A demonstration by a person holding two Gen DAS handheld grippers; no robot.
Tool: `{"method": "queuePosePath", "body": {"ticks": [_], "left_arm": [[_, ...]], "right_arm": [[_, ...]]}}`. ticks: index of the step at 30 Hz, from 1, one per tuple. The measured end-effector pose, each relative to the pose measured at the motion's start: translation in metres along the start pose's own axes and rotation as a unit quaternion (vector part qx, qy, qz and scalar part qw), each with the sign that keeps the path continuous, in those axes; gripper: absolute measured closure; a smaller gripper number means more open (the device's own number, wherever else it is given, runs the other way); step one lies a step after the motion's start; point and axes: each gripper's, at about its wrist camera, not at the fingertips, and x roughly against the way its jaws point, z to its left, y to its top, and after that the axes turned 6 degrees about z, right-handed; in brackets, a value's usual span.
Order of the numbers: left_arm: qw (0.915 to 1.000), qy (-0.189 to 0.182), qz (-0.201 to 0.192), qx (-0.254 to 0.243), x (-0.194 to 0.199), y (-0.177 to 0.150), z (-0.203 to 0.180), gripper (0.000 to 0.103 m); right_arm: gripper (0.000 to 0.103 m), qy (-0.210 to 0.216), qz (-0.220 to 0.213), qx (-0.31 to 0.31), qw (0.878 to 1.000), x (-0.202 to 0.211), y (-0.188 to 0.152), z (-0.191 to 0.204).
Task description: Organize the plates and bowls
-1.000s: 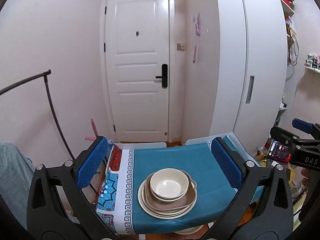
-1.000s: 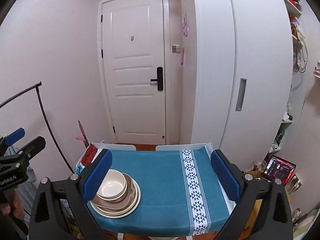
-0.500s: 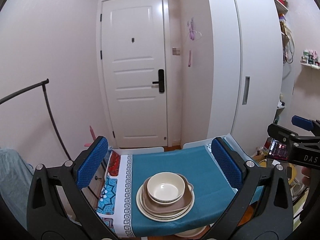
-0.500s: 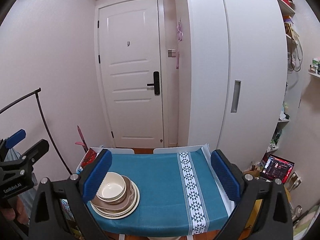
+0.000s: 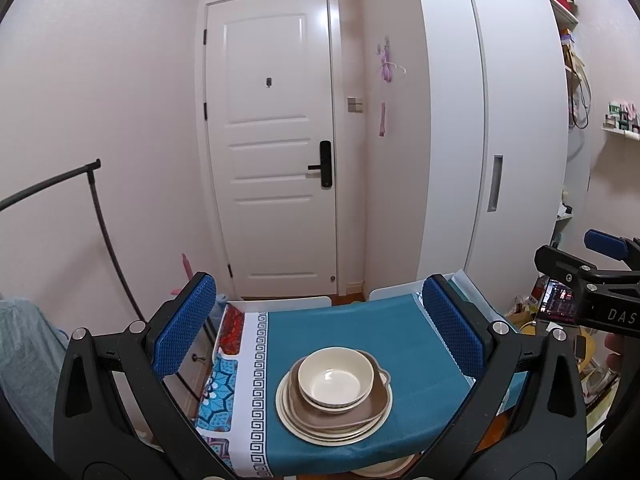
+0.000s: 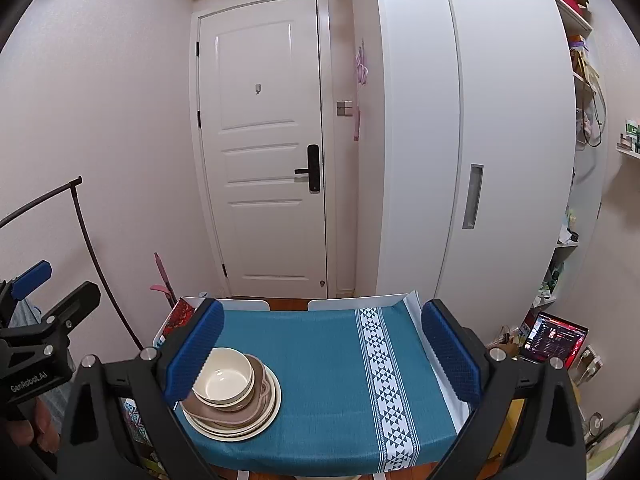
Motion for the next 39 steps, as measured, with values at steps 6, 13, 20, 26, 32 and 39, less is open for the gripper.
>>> {"method": "queuePosePath", "body": {"ticks": [6, 13, 20, 26, 32, 39], "left_arm": [[1.0000, -0.008, -0.001, 0.004, -0.0018, 0.0012, 0.0035, 0.000], [0.9999, -0.009, -0.001, 0.006, -0.0039, 0.0018, 0.0058, 0.000], [0.9999, -0.013, -0.001, 0.006, -0.0046, 0.0027, 0.0068, 0.000], [0.9999, -0.015, -0.001, 0.001, -0.0048, 0.0019, 0.0058, 0.000], [0.9999, -0.014, -0.004, -0.001, -0.0047, 0.0024, 0.0061, 0.000], [0.9998, 0.009, -0.016, -0.002, -0.0020, 0.0041, 0.0074, 0.000]], "right_arm": [[0.005, -0.003, 0.002, -0.001, 1.000, -0.0008, 0.0004, -0.0004], [0.005, -0.005, -0.001, -0.002, 1.000, 0.0010, 0.0012, -0.0018], [0.005, -0.007, -0.002, -0.002, 1.000, 0.0011, 0.0031, -0.0045], [0.005, -0.010, -0.003, -0.002, 1.000, 0.0008, 0.0039, -0.0052], [0.005, -0.011, -0.006, -0.002, 1.000, 0.0031, 0.0053, -0.0053], [0.005, -0.011, -0.006, -0.002, 1.000, 0.0022, 0.0076, -0.0050]]}}
